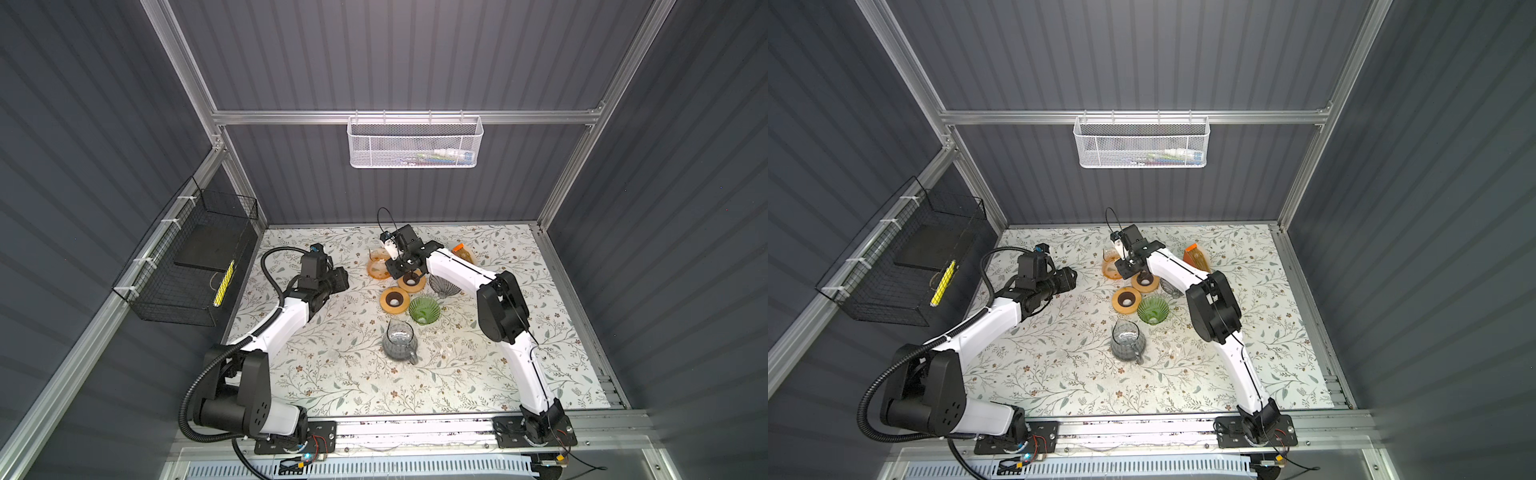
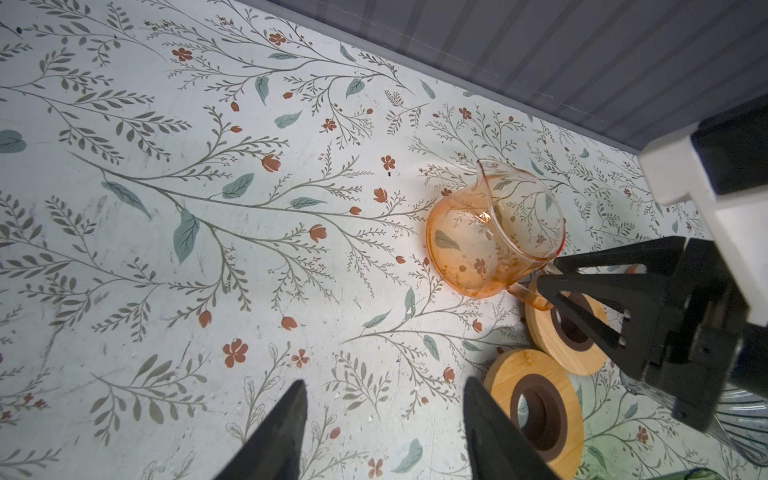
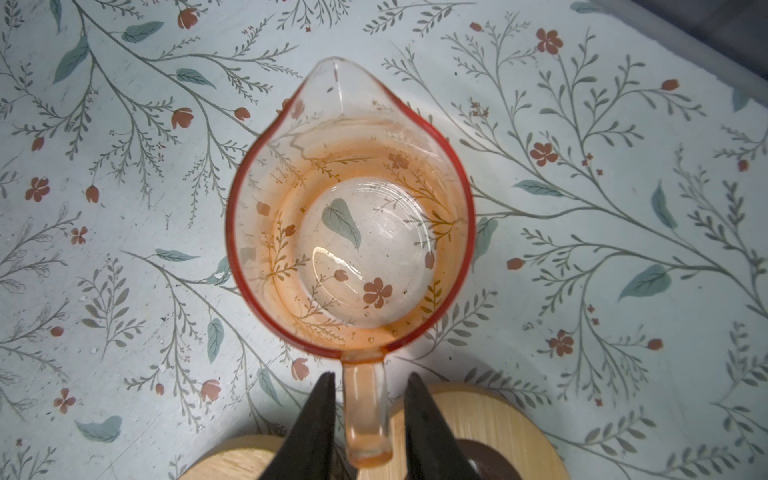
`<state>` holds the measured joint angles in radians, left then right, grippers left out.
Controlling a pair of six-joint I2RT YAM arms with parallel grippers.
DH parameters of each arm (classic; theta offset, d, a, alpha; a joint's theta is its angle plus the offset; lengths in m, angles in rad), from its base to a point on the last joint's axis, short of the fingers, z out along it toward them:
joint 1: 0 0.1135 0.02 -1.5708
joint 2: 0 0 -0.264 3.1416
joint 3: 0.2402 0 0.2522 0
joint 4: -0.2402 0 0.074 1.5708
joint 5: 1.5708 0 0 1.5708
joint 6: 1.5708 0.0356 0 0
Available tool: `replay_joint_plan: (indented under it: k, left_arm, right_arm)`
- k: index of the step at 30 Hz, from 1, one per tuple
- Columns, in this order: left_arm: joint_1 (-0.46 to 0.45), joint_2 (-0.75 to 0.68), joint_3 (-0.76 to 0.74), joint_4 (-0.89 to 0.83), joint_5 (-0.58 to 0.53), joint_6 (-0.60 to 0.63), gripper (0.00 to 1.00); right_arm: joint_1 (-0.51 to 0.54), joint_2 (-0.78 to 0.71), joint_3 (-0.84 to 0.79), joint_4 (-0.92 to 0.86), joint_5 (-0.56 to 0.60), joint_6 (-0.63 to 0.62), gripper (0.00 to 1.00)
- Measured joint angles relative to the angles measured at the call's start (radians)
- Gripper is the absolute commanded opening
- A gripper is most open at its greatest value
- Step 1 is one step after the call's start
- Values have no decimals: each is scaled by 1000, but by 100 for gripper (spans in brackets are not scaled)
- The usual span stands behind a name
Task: Place the coffee filter in the dripper
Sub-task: 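Lower the right gripper and close it on the pink pitcher's handle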
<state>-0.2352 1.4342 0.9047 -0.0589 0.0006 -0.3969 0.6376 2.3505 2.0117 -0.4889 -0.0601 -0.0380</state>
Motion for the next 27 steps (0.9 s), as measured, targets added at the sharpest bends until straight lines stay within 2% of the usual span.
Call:
replay_joint_plan:
  k: [10, 22, 27]
  left_arm:
    - [0, 0, -5, 0, 0, 0, 60]
    - [0, 0, -15, 8, -3, 0, 60]
    - [0, 0, -15, 7, -6, 0, 60]
  right_arm:
    - [0, 49, 38, -13, 1, -4, 28]
    - [0, 61, 58, -37, 8, -15, 4]
    - [0, 61, 58, -37, 12, -15, 0]
